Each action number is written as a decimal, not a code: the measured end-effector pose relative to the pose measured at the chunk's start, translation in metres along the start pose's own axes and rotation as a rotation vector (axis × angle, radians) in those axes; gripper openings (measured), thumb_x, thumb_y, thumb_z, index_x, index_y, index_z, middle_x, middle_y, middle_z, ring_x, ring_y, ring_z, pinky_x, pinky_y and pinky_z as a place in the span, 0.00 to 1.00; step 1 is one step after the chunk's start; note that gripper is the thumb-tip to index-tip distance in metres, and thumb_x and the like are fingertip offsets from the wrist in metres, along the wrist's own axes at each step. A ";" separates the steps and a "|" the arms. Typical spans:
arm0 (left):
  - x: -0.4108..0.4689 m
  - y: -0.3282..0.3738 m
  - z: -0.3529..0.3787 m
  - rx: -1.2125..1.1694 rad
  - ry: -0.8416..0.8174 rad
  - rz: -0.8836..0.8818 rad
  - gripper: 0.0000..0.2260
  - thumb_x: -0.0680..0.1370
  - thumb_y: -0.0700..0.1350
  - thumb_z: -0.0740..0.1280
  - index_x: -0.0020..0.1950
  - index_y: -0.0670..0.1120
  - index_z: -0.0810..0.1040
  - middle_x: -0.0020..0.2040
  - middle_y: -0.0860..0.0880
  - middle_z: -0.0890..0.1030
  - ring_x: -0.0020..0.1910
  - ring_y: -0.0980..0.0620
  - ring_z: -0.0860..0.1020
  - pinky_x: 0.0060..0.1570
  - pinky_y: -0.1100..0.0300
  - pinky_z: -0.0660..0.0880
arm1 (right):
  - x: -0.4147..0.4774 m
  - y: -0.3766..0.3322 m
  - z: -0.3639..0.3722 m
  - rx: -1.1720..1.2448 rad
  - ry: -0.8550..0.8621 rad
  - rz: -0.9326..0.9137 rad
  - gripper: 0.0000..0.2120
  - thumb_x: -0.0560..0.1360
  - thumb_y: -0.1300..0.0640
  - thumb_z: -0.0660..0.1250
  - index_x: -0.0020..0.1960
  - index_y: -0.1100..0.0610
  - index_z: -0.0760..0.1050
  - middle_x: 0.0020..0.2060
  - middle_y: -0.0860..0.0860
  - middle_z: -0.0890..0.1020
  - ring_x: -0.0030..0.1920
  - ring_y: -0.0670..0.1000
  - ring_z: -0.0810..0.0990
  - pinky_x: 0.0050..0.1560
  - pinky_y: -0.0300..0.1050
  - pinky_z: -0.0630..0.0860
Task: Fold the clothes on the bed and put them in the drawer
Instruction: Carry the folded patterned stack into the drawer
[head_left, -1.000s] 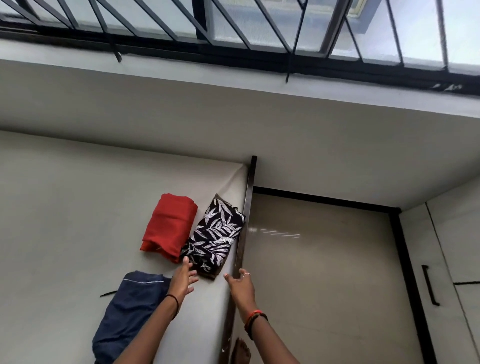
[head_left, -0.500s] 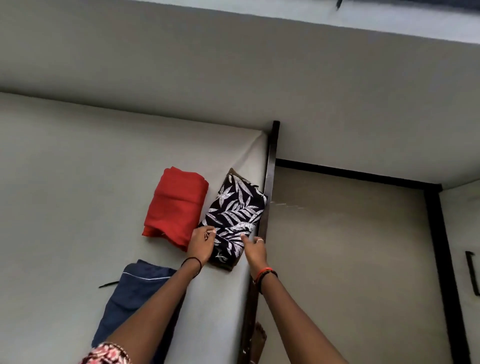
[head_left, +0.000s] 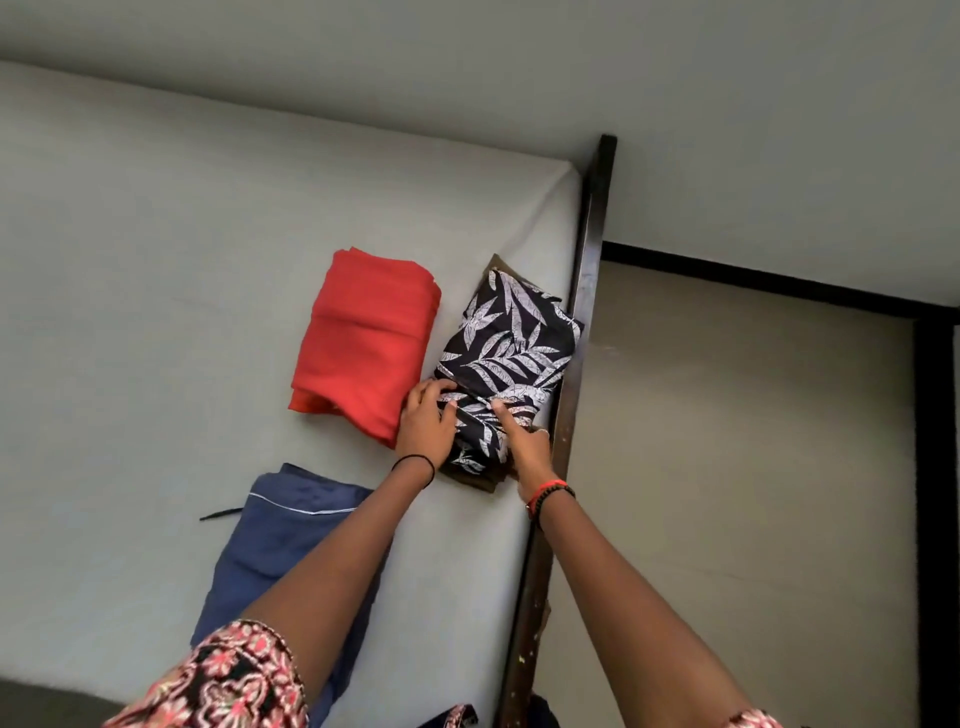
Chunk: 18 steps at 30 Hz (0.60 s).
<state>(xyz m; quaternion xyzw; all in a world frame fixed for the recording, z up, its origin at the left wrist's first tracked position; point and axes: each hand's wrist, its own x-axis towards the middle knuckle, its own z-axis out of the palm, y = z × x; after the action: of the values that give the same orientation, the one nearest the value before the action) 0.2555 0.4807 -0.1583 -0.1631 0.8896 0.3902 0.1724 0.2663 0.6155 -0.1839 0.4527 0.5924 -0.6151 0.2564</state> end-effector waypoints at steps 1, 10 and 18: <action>0.001 -0.001 0.000 -0.011 0.002 -0.002 0.13 0.78 0.38 0.61 0.62 0.43 0.75 0.65 0.42 0.72 0.67 0.45 0.67 0.66 0.59 0.60 | -0.001 -0.001 -0.001 0.026 -0.053 0.009 0.17 0.67 0.48 0.76 0.33 0.55 0.71 0.28 0.49 0.76 0.29 0.47 0.74 0.27 0.32 0.71; -0.003 0.003 -0.002 -0.041 0.004 -0.039 0.13 0.78 0.39 0.62 0.62 0.45 0.76 0.65 0.43 0.72 0.66 0.45 0.68 0.65 0.60 0.59 | -0.010 -0.008 -0.008 0.167 -0.245 0.043 0.22 0.67 0.55 0.77 0.58 0.60 0.77 0.50 0.55 0.84 0.50 0.54 0.84 0.54 0.54 0.80; -0.043 -0.005 -0.003 0.031 0.048 -0.272 0.23 0.77 0.59 0.63 0.63 0.43 0.70 0.62 0.45 0.74 0.64 0.43 0.71 0.62 0.49 0.67 | -0.031 0.043 -0.041 0.119 -0.337 0.094 0.35 0.59 0.50 0.81 0.62 0.59 0.76 0.55 0.56 0.83 0.55 0.55 0.82 0.63 0.57 0.74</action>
<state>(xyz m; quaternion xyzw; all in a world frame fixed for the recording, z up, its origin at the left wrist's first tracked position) 0.2953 0.4821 -0.1407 -0.2890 0.8691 0.3453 0.2049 0.3270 0.6414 -0.1740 0.3846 0.4818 -0.7036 0.3534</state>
